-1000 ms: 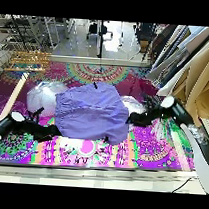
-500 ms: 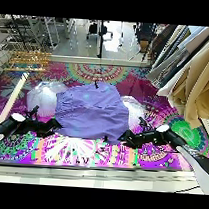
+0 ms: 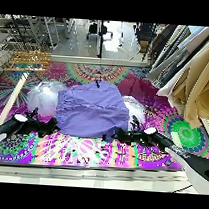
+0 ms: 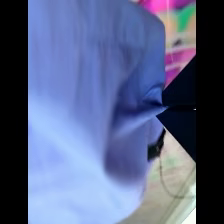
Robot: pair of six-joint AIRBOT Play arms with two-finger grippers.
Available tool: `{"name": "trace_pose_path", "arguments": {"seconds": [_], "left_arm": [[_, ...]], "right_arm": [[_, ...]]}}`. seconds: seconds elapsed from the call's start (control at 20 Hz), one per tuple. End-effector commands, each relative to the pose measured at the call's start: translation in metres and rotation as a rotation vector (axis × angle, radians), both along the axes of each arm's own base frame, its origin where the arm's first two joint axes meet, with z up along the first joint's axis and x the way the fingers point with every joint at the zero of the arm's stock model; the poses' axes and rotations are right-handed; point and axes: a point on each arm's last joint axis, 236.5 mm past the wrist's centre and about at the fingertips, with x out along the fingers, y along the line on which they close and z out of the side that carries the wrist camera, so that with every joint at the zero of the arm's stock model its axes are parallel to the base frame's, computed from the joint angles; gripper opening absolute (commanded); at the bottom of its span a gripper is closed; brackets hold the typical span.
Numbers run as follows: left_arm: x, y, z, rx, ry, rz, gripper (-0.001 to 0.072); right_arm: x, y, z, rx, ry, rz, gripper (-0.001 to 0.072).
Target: Fold the clothes and pants, and hang the long-sleeved shirts on hangers.
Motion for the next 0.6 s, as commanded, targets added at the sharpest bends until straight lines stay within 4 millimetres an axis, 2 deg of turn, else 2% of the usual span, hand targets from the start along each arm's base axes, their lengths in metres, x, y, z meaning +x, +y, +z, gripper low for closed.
{"name": "trace_pose_path", "arguments": {"seconds": [0.0,0.05,0.15,0.2,0.3,0.4,0.45,0.55], "left_arm": [[0.010,-0.010,0.016,-0.065,-0.050,-0.010,0.0010],[0.011,-0.015,0.028,-0.080,-0.097,-0.075,0.0010],[0.017,-0.015,0.066,-0.101,-0.188,-0.183,0.0010],[0.020,-0.013,0.094,-0.117,-0.237,-0.228,0.0011],[0.021,-0.012,0.161,-0.138,-0.345,-0.339,0.0011],[0.008,-0.013,0.235,-0.127,-0.459,-0.467,0.0011],[-0.002,-0.016,0.272,-0.118,-0.523,-0.527,0.0012],[-0.036,-0.034,0.353,-0.136,-0.690,-0.641,0.0013]], "right_arm": [[0.002,0.015,0.026,-0.005,-0.106,0.092,0.0011],[-0.003,0.012,0.037,-0.025,-0.145,0.147,0.0011],[-0.017,-0.003,0.062,-0.107,-0.211,0.261,0.0010],[-0.021,-0.015,0.078,-0.161,-0.249,0.301,0.0010],[-0.028,-0.038,0.127,-0.269,-0.356,0.371,0.0010],[-0.039,-0.054,0.197,-0.362,-0.514,0.415,0.0010],[-0.050,-0.057,0.242,-0.378,-0.613,0.419,0.0010],[-0.080,-0.059,0.335,-0.381,-0.839,0.396,0.0010]]}}
